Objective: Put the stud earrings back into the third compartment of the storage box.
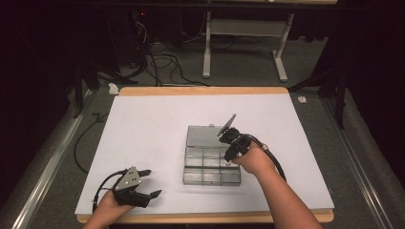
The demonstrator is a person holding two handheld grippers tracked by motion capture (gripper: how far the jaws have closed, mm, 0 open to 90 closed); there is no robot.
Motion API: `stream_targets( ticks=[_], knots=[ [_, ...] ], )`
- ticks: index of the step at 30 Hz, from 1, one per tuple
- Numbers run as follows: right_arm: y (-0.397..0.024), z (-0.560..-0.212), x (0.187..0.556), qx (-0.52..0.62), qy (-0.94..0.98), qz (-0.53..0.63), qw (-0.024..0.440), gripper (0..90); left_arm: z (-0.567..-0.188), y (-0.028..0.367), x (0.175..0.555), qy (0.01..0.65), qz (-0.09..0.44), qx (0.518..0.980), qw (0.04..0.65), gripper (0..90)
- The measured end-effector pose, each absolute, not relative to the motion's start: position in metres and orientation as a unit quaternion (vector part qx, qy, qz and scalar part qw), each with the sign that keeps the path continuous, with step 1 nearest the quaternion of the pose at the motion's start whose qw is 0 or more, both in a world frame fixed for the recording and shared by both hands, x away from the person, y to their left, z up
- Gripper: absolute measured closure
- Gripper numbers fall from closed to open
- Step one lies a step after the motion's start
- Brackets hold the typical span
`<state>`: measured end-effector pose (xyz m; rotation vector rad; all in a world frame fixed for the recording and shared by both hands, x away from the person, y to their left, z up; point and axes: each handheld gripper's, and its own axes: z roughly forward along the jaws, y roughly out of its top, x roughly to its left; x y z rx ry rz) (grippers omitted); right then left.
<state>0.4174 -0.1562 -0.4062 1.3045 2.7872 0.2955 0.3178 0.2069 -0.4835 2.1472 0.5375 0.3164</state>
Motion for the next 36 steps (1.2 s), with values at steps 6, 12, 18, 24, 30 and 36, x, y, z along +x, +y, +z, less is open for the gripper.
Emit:
stream_targets(
  ticks=[6,12,18,24,30,36],
  knots=[
    [-0.168,-0.399,0.411,0.437,0.894,0.098,0.03,76.7,-0.484,0.207,0.318,0.217,0.127,0.864,0.436,19.0],
    [-0.178,-0.393,0.404,0.454,0.884,0.106,0.033,72.7,-0.484,0.207,0.318,0.218,0.127,0.864,0.436,19.0],
    [-0.193,-0.385,0.398,0.452,0.883,0.115,0.044,71.5,-0.483,0.207,0.318,0.218,0.13,0.863,0.437,19.0],
    [-0.212,-0.379,0.39,0.47,0.874,0.113,0.049,68.9,-0.483,0.207,0.318,0.218,0.131,0.863,0.437,19.0],
    [-0.235,-0.383,0.384,0.487,0.865,0.112,0.056,62.8,-0.483,0.207,0.317,0.218,0.132,0.862,0.438,19.0],
    [-0.257,-0.393,0.376,0.507,0.853,0.108,0.061,56.5,-0.483,0.209,0.317,0.221,0.132,0.859,0.443,18.9]
  ],
)
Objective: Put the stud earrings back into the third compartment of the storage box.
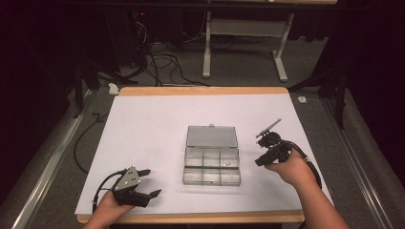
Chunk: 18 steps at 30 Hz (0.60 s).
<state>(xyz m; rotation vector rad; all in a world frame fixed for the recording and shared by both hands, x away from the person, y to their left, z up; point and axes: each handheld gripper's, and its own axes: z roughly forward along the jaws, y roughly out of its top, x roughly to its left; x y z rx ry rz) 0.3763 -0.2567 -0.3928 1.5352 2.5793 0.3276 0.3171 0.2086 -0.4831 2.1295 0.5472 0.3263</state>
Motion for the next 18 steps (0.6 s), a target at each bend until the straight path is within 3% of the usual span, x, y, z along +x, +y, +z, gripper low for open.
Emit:
stream_targets(
  ticks=[11,18],
  knots=[
    [-0.286,-0.408,0.36,0.53,0.833,0.147,0.062,43.7,-0.483,0.209,0.318,0.224,0.129,0.858,0.443,18.8],
    [-0.288,-0.418,0.348,0.529,0.816,0.211,0.096,36.0,-0.483,0.209,0.318,0.225,0.131,0.856,0.446,18.7]
  ],
)
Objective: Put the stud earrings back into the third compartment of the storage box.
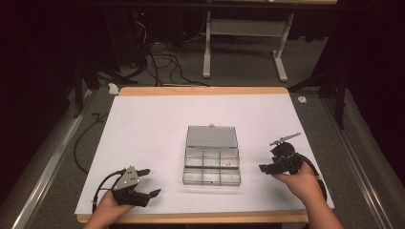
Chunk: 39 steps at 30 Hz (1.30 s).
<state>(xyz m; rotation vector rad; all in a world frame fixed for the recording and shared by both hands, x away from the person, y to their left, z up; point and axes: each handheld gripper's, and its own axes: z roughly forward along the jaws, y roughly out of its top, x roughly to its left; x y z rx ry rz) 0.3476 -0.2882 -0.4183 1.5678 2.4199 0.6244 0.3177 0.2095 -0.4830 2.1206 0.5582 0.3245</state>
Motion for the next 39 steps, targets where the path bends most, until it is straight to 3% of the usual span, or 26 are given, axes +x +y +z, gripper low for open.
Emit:
stream_targets(
  ticks=[20,26,39],
  knots=[
    [-0.292,-0.461,0.3,0.531,0.746,0.336,0.219,34.5,-0.483,0.209,0.318,0.224,0.132,0.856,0.447,18.7],
    [-0.292,-0.464,0.291,0.527,0.74,0.34,0.242,33.4,-0.483,0.208,0.319,0.223,0.128,0.86,0.44,18.8],
    [-0.294,-0.465,0.293,0.516,0.745,0.343,0.248,32.0,-0.483,0.208,0.318,0.232,0.137,0.859,0.437,18.8]
  ],
)
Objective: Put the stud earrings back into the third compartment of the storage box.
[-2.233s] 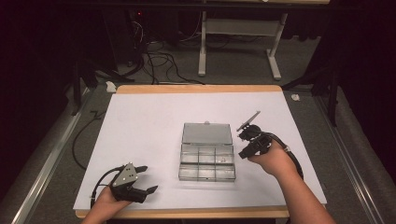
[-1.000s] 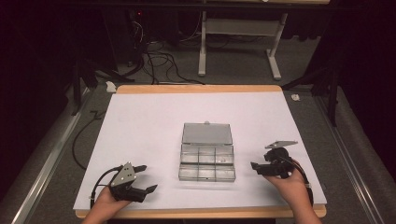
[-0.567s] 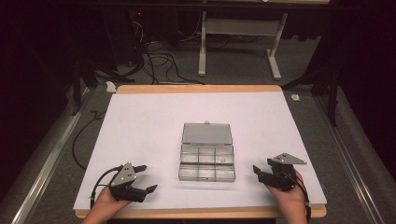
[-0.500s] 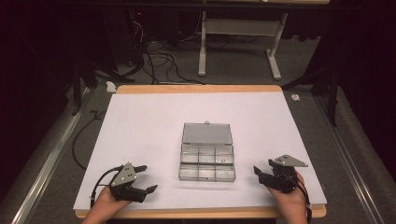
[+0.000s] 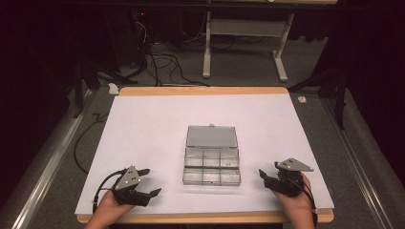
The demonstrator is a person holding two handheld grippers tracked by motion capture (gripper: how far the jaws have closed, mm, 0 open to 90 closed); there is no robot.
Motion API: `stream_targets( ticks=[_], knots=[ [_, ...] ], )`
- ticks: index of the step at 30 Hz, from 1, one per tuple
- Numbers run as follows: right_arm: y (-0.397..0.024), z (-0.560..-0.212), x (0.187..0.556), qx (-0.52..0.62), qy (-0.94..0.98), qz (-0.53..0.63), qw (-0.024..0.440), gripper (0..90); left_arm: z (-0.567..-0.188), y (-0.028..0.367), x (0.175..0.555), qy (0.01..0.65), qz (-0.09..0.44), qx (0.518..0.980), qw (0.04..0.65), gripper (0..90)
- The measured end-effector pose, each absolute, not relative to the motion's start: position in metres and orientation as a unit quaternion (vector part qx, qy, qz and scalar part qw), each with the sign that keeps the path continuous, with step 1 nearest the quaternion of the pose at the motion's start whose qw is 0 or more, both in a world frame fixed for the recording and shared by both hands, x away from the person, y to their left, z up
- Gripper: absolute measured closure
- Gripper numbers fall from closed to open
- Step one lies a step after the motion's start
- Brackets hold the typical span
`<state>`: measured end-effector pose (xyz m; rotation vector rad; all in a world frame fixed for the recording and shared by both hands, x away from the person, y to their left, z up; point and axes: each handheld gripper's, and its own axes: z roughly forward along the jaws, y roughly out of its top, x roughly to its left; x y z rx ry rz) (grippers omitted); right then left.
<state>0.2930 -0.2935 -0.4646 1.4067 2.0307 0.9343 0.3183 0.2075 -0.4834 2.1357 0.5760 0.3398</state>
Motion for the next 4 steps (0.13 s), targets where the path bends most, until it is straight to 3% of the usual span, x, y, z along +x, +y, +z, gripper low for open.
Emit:
stream_targets(
  ticks=[4],
  knots=[
    [-0.2951,-0.4635,0.2933,0.521,0.74,0.345,0.249,31.7,-0.4833,0.2076,0.3181,0.229,0.135,0.859,0.438,18.7]
  ],
)
